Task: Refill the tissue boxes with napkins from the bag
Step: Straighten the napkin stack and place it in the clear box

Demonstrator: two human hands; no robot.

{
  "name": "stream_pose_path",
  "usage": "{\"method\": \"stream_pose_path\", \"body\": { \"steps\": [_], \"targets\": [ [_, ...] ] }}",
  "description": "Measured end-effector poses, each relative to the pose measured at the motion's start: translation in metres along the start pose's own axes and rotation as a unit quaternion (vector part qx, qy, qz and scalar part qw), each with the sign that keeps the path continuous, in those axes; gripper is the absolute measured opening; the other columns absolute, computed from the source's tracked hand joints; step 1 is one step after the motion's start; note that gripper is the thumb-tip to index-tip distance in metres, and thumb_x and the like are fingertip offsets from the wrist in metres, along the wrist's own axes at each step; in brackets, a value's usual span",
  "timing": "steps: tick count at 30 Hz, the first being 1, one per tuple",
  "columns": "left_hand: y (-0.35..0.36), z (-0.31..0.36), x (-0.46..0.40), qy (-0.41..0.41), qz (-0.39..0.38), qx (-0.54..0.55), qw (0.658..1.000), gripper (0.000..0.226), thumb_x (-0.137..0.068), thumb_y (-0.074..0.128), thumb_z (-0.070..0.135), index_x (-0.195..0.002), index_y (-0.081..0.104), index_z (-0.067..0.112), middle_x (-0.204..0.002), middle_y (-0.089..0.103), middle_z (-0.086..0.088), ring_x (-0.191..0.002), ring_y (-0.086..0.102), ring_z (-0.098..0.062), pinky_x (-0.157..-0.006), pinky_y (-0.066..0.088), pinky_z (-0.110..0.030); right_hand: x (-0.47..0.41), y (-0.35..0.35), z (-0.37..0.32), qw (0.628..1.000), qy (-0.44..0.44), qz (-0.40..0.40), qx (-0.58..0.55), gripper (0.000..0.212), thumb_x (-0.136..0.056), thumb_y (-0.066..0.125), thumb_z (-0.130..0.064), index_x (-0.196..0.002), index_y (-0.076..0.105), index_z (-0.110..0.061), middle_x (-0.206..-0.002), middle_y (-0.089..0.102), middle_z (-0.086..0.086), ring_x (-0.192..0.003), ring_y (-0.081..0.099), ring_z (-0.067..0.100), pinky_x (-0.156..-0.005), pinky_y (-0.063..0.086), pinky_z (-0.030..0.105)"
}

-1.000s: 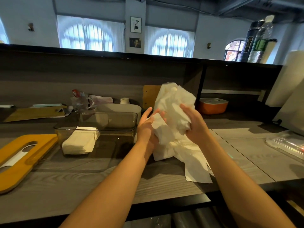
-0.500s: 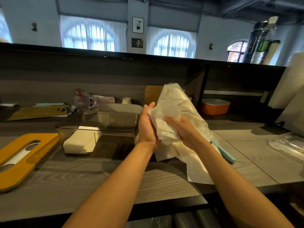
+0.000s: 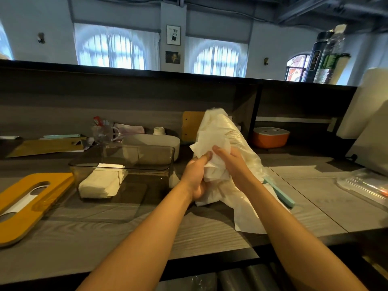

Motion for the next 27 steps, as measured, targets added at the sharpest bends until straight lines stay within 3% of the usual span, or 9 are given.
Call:
{"method": "stream_pose_path", "body": {
  "steps": [5,8,10,12,15,19,22,24,27],
  "targets": [
    [0.0,-0.002,-0.001,-0.02,0.027,0.03,0.999,0.033,-0.101,0.054,0.03,-0.129,0.059,0.013,-0.106,0.073,-0.01,-0.093,0.071,-0.027,-0.073,0.059,-0.039,-0.003,-0.006,-0.004,0.998,0.052,0.025,-0.025,0.059,-0.101,0.041,-0.048,-0.149,0.033,-0.013,-0.148,0.041,0.009,-0.127,0.047,0.027,-0.099,0.039,0.036],
    [-0.002,-0.001,0.001,-0.042,0.04,0.103,0.993,0.034,-0.1,0.055,0.031,-0.128,0.061,0.013,-0.099,0.075,-0.009,-0.084,0.072,-0.024,-0.063,0.06,-0.035,-0.008,-0.008,-0.002,0.995,0.077,0.048,-0.047,0.05,-0.103,0.04,-0.043,-0.143,0.041,-0.013,-0.139,0.05,0.009,-0.125,0.051,0.024,-0.099,0.043,0.03],
    [-0.004,-0.001,0.001,-0.045,0.044,0.139,0.988,0.036,-0.098,0.058,0.032,-0.128,0.062,0.012,-0.096,0.076,-0.01,-0.081,0.074,-0.025,-0.058,0.059,-0.032,-0.007,-0.012,0.002,0.992,0.109,0.06,-0.003,0.025,-0.105,0.041,-0.028,-0.124,0.053,-0.018,-0.123,0.058,0.003,-0.111,0.057,0.017,-0.09,0.047,0.022],
    [-0.003,-0.001,0.003,-0.051,0.042,0.146,0.987,0.036,-0.095,0.061,0.032,-0.125,0.063,0.012,-0.096,0.076,-0.012,-0.084,0.074,-0.027,-0.066,0.061,-0.037,-0.013,-0.008,0.001,0.996,0.072,0.03,0.039,0.017,-0.103,0.045,-0.019,-0.098,0.061,-0.017,-0.095,0.059,0.002,-0.086,0.056,0.015,-0.072,0.046,0.022],
    [-0.002,-0.001,0.003,-0.071,0.021,0.147,0.986,0.036,-0.092,0.066,0.031,-0.123,0.063,0.013,-0.109,0.072,-0.016,-0.104,0.069,-0.034,-0.096,0.054,-0.05,-0.011,-0.016,0.002,1.0,0.005,0.011,0.001,0.016,-0.096,0.056,-0.017,-0.088,0.067,-0.009,-0.09,0.06,0.012,-0.087,0.055,0.024,-0.077,0.046,0.034],
    [0.0,-0.004,0.004,-0.079,0.017,0.133,0.988,0.036,-0.093,0.065,0.026,-0.126,0.062,0.011,-0.102,0.074,-0.013,-0.093,0.071,-0.027,-0.08,0.058,-0.042,-0.015,-0.026,0.001,0.994,-0.012,0.109,-0.028,0.009,-0.091,0.065,-0.018,-0.091,0.073,-0.015,-0.091,0.067,0.009,-0.089,0.061,0.023,-0.078,0.052,0.033],
    [-0.003,-0.004,-0.001,-0.072,0.069,0.137,0.986,0.036,-0.094,0.065,0.029,-0.127,0.062,0.013,-0.107,0.073,-0.012,-0.092,0.071,-0.027,-0.066,0.059,-0.038,-0.016,-0.036,0.001,0.983,-0.052,0.17,-0.049,0.01,-0.092,0.064,-0.021,-0.1,0.069,-0.018,-0.099,0.065,0.004,-0.099,0.061,0.024,-0.079,0.055,0.033],
    [-0.005,-0.003,-0.004,-0.05,0.107,0.146,0.982,0.037,-0.096,0.063,0.028,-0.13,0.059,0.016,-0.116,0.07,-0.013,-0.096,0.069,-0.029,-0.066,0.059,-0.04,-0.015,-0.037,-0.002,0.977,-0.072,0.167,-0.114,0.012,-0.094,0.062,-0.022,-0.104,0.067,-0.019,-0.106,0.065,0.005,-0.103,0.062,0.025,-0.082,0.058,0.036],
    [0.0,-0.002,0.0,-0.037,0.098,0.177,0.979,0.038,-0.1,0.054,0.033,-0.132,0.057,0.013,-0.122,0.067,-0.015,-0.102,0.066,-0.031,-0.078,0.057,-0.043,-0.013,-0.03,-0.006,0.966,-0.088,0.08,-0.231,0.015,-0.095,0.062,-0.022,-0.109,0.065,-0.016,-0.108,0.066,0.006,-0.103,0.066,0.023,-0.082,0.058,0.034]
  ]
}}
Point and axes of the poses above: each hand's wrist, its own x-axis away from the middle knuckle, its own y-axis out of the palm, z = x × y, the point moved 2 cm from there along -x, towards the middle knuckle
